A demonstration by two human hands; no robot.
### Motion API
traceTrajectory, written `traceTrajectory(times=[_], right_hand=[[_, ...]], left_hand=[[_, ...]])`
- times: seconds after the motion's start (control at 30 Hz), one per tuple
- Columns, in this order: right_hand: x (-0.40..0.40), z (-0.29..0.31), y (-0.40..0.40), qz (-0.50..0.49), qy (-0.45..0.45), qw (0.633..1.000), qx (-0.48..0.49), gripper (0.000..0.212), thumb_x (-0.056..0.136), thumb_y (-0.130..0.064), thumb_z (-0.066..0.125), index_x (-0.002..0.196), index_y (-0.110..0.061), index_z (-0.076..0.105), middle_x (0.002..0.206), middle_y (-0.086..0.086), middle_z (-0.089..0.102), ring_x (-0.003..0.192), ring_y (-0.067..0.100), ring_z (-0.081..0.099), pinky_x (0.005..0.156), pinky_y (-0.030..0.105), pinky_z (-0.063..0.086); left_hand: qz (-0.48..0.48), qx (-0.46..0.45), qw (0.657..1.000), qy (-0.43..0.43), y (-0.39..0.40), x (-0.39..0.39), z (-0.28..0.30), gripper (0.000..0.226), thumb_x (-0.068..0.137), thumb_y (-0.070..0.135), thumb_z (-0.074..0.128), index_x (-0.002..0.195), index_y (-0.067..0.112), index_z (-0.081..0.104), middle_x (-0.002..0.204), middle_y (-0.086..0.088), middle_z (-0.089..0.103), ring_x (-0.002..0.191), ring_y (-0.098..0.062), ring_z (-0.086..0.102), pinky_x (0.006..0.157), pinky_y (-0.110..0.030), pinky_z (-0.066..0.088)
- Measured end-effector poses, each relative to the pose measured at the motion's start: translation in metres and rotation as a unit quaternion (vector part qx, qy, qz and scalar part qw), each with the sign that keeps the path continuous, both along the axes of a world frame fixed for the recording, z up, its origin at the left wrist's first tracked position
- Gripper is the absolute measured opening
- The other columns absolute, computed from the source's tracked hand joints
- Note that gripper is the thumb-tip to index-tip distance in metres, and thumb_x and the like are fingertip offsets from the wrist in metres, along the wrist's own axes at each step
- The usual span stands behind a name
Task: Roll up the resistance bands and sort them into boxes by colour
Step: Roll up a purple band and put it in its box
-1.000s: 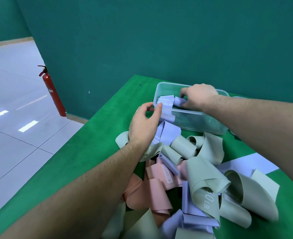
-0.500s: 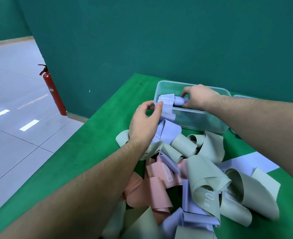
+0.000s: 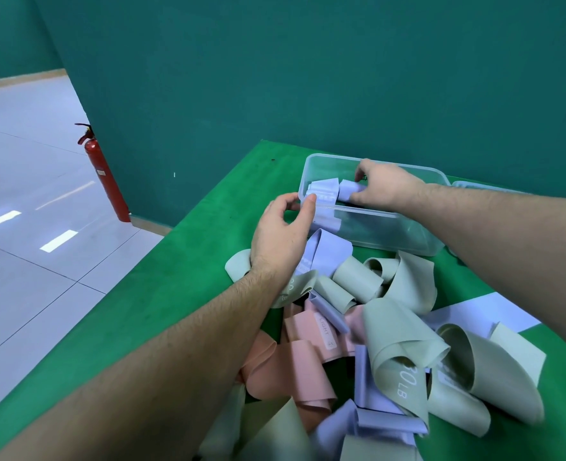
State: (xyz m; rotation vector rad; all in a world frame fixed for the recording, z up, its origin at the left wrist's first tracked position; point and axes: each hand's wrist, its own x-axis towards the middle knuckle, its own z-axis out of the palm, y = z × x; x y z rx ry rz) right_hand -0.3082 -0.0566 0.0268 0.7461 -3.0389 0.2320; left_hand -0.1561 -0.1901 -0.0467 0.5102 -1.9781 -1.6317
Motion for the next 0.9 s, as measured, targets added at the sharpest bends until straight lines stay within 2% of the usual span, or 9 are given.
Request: traceTrajectory(times=[0.07,0.17,0.27,0.33,0.47,0.6,0.7,0.77,0.9], right_hand=[[0.0011,0.0008,0.0016,-0.006,0.002,1.0,-0.009,0.031,0.087,-0.033,0.061,0.112,-0.016,0.053,0.079,-0.001,0.052,0.074,0.023,0.054,0.054,0.029,0.034],[0.0,0.0024,0.0026,-0.016,0.006,1.0,-0.007,0.026,0.088,-0.031,0.059,0.111,-0.017,0.059,0.075,-0.003,0.05,0.064,0.016,0.051,0.05,0.025,0.032],[0.0014,0.0016,0.0023,-0.006,0.009,1.0,0.01,0.027,0.087,-0.032,0.061,0.111,-0.018,0.06,0.075,-0.005,0.051,0.077,0.023,0.055,0.051,0.026,0.033],[0.0014,0.001,0.002,0.001,0.01,0.999,0.032,0.028,0.086,-0.029,0.063,0.112,-0.018,0.06,0.083,-0.002,0.056,0.083,0.024,0.056,0.056,0.028,0.037],[0.0009,0.0034,-0.0009,0.001,0.017,0.999,0.047,0.021,0.086,-0.023,0.06,0.106,-0.02,0.064,0.097,0.004,0.063,0.082,0.026,0.058,0.056,0.027,0.039],[0.0021,0.0035,-0.0009,-0.005,0.028,0.999,0.045,0.025,0.084,-0.029,0.061,0.108,-0.022,0.066,0.088,0.001,0.06,0.074,0.022,0.058,0.059,0.027,0.042],[0.0023,0.0028,-0.0002,-0.007,0.046,0.998,0.04,0.026,0.082,-0.03,0.064,0.107,-0.025,0.062,0.084,-0.001,0.056,0.078,0.025,0.056,0.061,0.028,0.041],[0.0016,0.0028,-0.0004,-0.006,0.047,0.999,0.024,0.025,0.082,-0.03,0.065,0.105,-0.023,0.059,0.077,-0.003,0.053,0.071,0.023,0.055,0.056,0.028,0.038],[-0.0014,0.0032,-0.0024,-0.003,0.031,0.999,0.013,0.017,0.084,-0.027,0.066,0.1,-0.021,0.064,0.072,-0.005,0.052,0.056,0.013,0.049,0.049,0.023,0.034]], left_hand=[[-0.001,0.002,1.0,0.001,0.0001,-0.0002,-0.0004,0.041,0.079,0.072,0.051,0.101,0.039,0.062,0.102,0.025,0.063,0.079,-0.018,0.062,0.085,-0.053,0.054],[-0.001,0.0,1.0,-0.001,0.0005,0.0001,0.0003,0.041,0.079,0.073,0.05,0.101,0.039,0.062,0.103,0.025,0.063,0.082,-0.021,0.064,0.086,-0.053,0.054],[-0.001,-0.003,1.0,-0.003,0.0007,0.0005,0.0001,0.041,0.079,0.073,0.05,0.101,0.04,0.061,0.103,0.025,0.063,0.083,-0.021,0.064,0.085,-0.052,0.055],[-0.001,-0.003,1.0,-0.003,0.0009,0.0005,-0.0003,0.041,0.079,0.073,0.05,0.102,0.04,0.061,0.103,0.025,0.063,0.082,-0.02,0.064,0.086,-0.052,0.055],[0.001,-0.001,1.0,-0.003,0.0005,0.0003,-0.0002,0.042,0.079,0.073,0.05,0.102,0.04,0.061,0.103,0.026,0.063,0.081,-0.017,0.062,0.086,-0.052,0.054],[0.001,0.001,1.0,-0.003,0.0007,0.0008,-0.0004,0.042,0.079,0.073,0.05,0.102,0.04,0.061,0.103,0.026,0.063,0.08,-0.017,0.061,0.087,-0.053,0.054],[0.001,-0.001,1.0,-0.001,0.001,0.0011,0.0,0.042,0.079,0.072,0.05,0.103,0.039,0.062,0.103,0.026,0.063,0.078,-0.017,0.061,0.086,-0.052,0.055],[0.002,0.001,1.0,-0.001,0.0008,0.0008,0.0001,0.042,0.079,0.072,0.051,0.103,0.039,0.062,0.103,0.026,0.063,0.078,-0.017,0.061,0.086,-0.052,0.055],[0.002,-0.001,1.0,-0.001,0.0007,0.0012,0.0004,0.043,0.079,0.073,0.05,0.103,0.039,0.062,0.103,0.026,0.063,0.079,-0.018,0.061,0.086,-0.052,0.055]])
